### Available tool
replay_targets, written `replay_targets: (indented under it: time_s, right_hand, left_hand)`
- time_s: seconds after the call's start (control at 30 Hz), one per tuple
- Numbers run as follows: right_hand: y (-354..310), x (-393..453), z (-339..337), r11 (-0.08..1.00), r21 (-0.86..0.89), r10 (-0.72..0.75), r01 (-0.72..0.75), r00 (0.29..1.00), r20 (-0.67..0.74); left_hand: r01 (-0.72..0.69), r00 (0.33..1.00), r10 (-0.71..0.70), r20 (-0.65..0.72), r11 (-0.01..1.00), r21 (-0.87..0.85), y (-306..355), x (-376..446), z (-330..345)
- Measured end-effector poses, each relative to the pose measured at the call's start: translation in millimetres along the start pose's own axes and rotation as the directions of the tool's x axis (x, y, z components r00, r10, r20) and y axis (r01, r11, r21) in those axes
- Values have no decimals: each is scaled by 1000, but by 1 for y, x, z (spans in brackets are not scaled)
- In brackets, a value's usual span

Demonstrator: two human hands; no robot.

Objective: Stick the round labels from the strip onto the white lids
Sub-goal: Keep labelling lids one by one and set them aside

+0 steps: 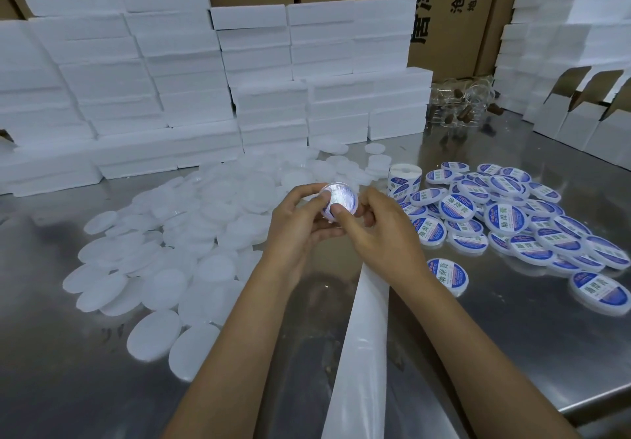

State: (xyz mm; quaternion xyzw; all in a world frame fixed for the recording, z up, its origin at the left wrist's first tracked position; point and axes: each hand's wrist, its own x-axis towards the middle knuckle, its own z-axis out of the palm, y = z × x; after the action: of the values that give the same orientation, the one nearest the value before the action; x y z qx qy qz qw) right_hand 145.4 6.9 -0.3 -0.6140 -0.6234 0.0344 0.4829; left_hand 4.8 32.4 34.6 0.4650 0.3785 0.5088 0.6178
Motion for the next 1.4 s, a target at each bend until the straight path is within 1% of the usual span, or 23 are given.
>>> replay_targets:
  time_s: [0.1, 0.23, 0.33, 0.37, 0.43, 0.5, 0.57, 0.67, 0.73, 0.93, 1.0, 1.17, 1.33, 1.4]
  right_hand:
    - [3, 1, -2, 999, -26, -24, 24, 1000, -7]
    - [5, 3, -5, 1000, 19, -2, 3, 1000, -28]
    - [8, 3, -5, 999, 42, 24, -23, 999, -26]
    - [8, 2, -5, 998, 53, 27, -26, 999, -28]
    - [7, 2, -6, 995, 92, 36, -33, 999, -31]
    - [5, 1, -6, 990, 137, 44, -40, 999, -25]
    - [4, 1, -6, 984, 173, 45, -44, 999, -3]
    - [2, -1, -3, 982, 181, 46, -55, 998, 53]
    - [1, -1, -1, 982, 175, 57, -70, 995, 80]
    - [4, -2, -1, 997, 69, 41, -44, 998, 50]
    - [3, -1, -2, 997, 57, 49, -52, 997, 53]
    - [2, 2, -8, 994, 66, 92, -93, 996, 18]
    - [3, 2, -9, 980, 103, 158, -173, 978, 133]
    - [6, 4, -14, 974, 109, 169, -197, 961, 219]
  left_hand:
    - [-22, 999, 21, 41, 999, 26, -1, 0, 0]
    - [-24, 992, 16, 125, 998, 57, -1, -1, 0]
    - [-69, 974, 30, 225, 983, 170, -1, -4, 2]
    - [-91, 970, 42, 239, 975, 202, -2, -5, 3]
    - [-126, 975, 78, 210, 966, 227, -1, -6, 5]
    - [-138, 983, 108, 146, 966, 218, -1, -6, 5]
    - [-141, 988, 126, 92, 973, 182, -1, -6, 5]
    - [-132, 991, 129, 36, 985, 109, -1, -5, 4]
    - [-137, 991, 137, 8, 987, 87, 0, -5, 4]
    - [-123, 991, 126, -40, 990, 76, 0, -3, 4]
    - [-102, 994, 104, -26, 992, 77, 0, -3, 3]
    - [-86, 993, 79, 84, 992, 92, -2, -2, 4]
    - [-53, 982, 36, 187, 995, 88, -6, 1, 2]
    - [-45, 985, 26, 171, 993, 109, -7, 2, 1]
